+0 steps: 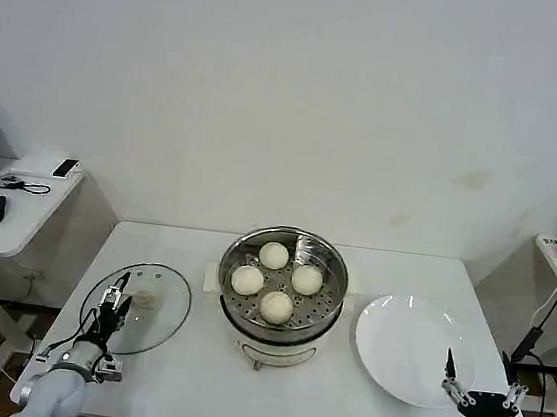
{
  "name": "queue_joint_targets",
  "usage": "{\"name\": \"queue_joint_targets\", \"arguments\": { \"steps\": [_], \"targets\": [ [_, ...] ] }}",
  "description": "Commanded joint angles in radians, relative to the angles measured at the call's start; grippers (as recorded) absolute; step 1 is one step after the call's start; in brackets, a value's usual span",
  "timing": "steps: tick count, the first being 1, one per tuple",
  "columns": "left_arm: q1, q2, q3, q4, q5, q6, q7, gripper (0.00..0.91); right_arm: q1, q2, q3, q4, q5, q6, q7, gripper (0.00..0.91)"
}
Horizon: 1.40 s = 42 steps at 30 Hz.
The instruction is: Take steamed baozi put them in steamer then cover it.
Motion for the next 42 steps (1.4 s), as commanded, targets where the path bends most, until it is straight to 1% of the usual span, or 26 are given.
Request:
{"name": "queue_joint_targets", "arguments": {
  "steps": [1, 13, 14, 15, 16, 17, 18, 38, 42],
  "targets": [
    [-0.086, 0.007, 0.030, 0.089, -0.008, 0.001, -0.001, 0.907, -0.004, 0.009, 0.005, -0.003, -0.005, 0.005, 0.001, 0.907],
    [-0.134, 0.000, 0.054, 0.125, -0.018, 0.000, 0.000, 0.907, -0.008, 0.027, 0.000, -0.011, -0.029, 0.019, 0.002, 0.907],
    [-0.136, 0.001, 0.056, 0.126, -0.018, 0.000, 0.001, 0.856, -0.008, 0.028, 0.000, -0.011, -0.032, 0.020, 0.003, 0.907],
    [-0.138, 0.001, 0.057, 0.127, -0.018, 0.000, 0.003, 0.584, -0.008, 0.030, 0.000, -0.011, -0.032, 0.021, 0.003, 0.907],
    [-0.140, 0.001, 0.058, 0.130, -0.018, -0.001, 0.004, 0.413, -0.009, 0.030, -0.001, -0.011, -0.032, 0.022, 0.002, 0.907],
    [-0.141, 0.000, 0.059, 0.132, -0.019, -0.002, 0.004, 0.081, -0.010, 0.031, -0.001, -0.011, -0.033, 0.022, 0.002, 0.907],
    [-0.141, -0.001, 0.059, 0.134, -0.018, -0.002, 0.002, 0.000, -0.010, 0.032, -0.002, -0.012, -0.033, 0.023, 0.002, 0.907],
    [-0.124, -0.012, 0.046, 0.131, 0.000, -0.028, 0.027, 0.000, -0.006, 0.026, -0.017, -0.028, -0.042, 0.028, -0.001, 0.907],
    [-0.101, -0.023, 0.016, 0.100, 0.012, -0.022, 0.006, 0.000, -0.007, 0.026, -0.019, -0.029, -0.045, 0.031, -0.001, 0.907]
  ]
}}
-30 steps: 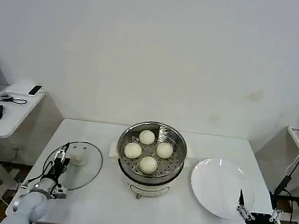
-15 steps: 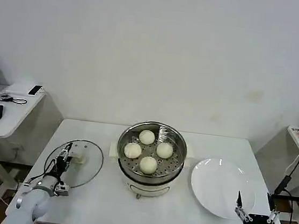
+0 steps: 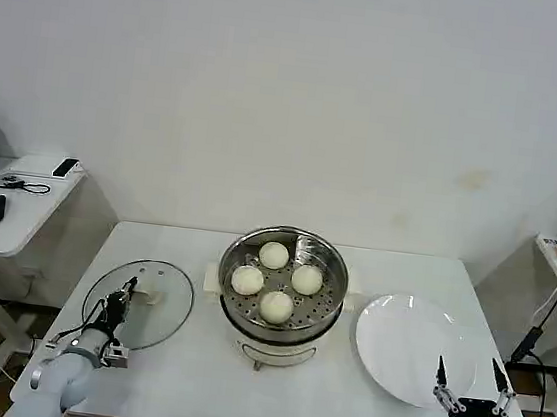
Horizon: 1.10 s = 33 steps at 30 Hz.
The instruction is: Take steamed baozi put them in steamer then cover it.
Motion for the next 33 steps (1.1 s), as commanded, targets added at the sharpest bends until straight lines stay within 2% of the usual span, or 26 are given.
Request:
{"name": "queue_joint_targets", "arguments": {
  "steps": [1, 10, 20, 26, 33],
  "targets": [
    [0.031, -0.008, -0.039, -0.049, 0.017, 0.015, -0.018, 0.000, 0.000, -0.001, -0.002, -0.001, -0.003, 0.003, -0.001, 0.907],
    [0.177, -0.038, -0.195, -0.300, 0.093, 0.110, -0.065, 0.000, 0.002, -0.013, -0.026, -0.005, -0.012, 0.003, -0.003, 0.907],
    [0.300, -0.011, -0.296, -0.592, -0.041, 0.236, 0.067, 0.000, 0.002, -0.051, -0.053, -0.028, -0.012, 0.008, -0.006, 0.907],
    [0.315, 0.034, -0.271, -0.726, -0.087, 0.322, 0.163, 0.000, 0.009, -0.070, -0.067, -0.050, -0.013, 0.011, -0.009, 0.907],
    [0.242, 0.050, -0.114, -0.792, -0.008, 0.367, 0.206, 0.000, 0.008, -0.087, -0.079, -0.081, -0.024, 0.027, -0.010, 0.907]
  ]
}}
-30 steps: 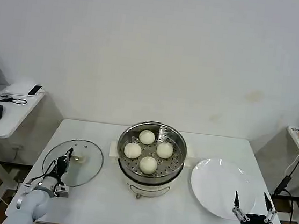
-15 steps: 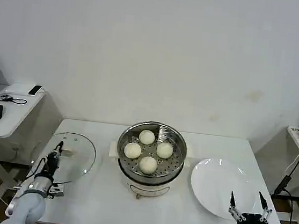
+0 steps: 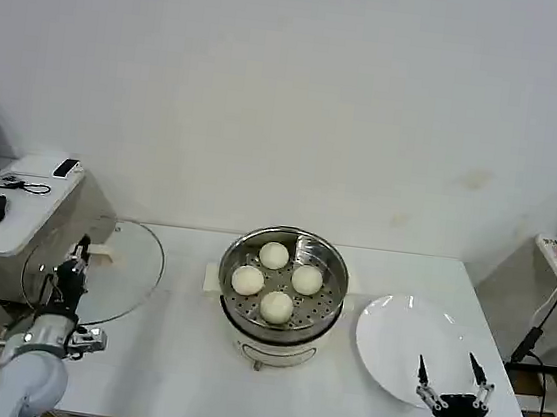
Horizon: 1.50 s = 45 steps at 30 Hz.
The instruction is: Take steamed baozi put them in steamer then cover it.
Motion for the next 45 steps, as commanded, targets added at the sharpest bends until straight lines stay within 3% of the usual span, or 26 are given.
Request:
{"name": "queue_joint_targets", "arguments": {
  "steps": [1, 15, 23, 32, 45],
  "targets": [
    [-0.035, 0.033, 0.159, -0.226, 0.011, 0.128, 0.109, 0.000, 0.000, -0.024, -0.015, -0.042, -0.008, 0.014, 0.000, 0.907],
    [-0.244, -0.038, 0.425, -0.206, 0.041, 0.240, 0.231, 0.000, 0.009, 0.047, -0.071, -0.065, -0.079, 0.022, 0.011, 0.907],
    [-0.337, -0.206, 0.525, -0.131, 0.151, 0.245, 0.289, 0.000, 0.005, 0.056, -0.069, -0.070, -0.094, 0.033, 0.014, 0.907],
    [-0.405, -0.346, 0.581, -0.036, 0.250, 0.255, 0.340, 0.000, 0.006, 0.078, -0.074, -0.069, -0.115, 0.040, 0.017, 0.907],
    [-0.417, -0.451, 0.635, 0.021, 0.364, 0.262, 0.401, 0.000, 0.009, 0.080, -0.076, -0.082, -0.127, 0.050, 0.020, 0.907]
  ]
}}
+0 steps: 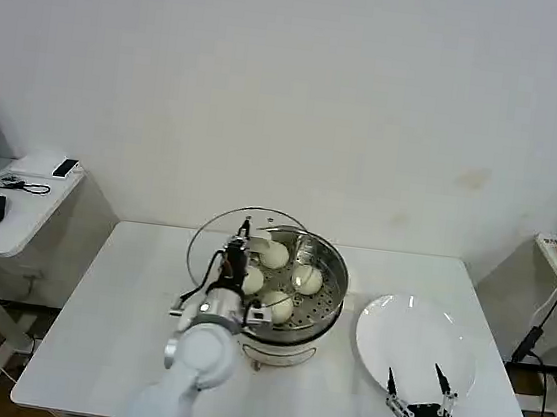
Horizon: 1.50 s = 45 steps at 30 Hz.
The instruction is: Take steamed baozi put them in steamer then cover it.
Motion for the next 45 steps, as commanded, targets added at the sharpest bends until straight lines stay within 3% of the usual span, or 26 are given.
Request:
{"name": "queue_joint_targets", "arguments": {
  "steps": [1, 45],
  "targets": [
    [-0.041, -0.114, 0.060, 0.062, 0.099, 0.007, 0.052, 0.000, -0.001, 0.004, -0.002, -0.006, -0.008, 0.003, 0.001, 0.907],
    [0.011, -0.132, 0.085, 0.092, 0.146, -0.011, 0.046, 0.000, 0.005, 0.006, -0.036, -0.027, -0.022, 0.013, 0.004, 0.907]
  ]
}}
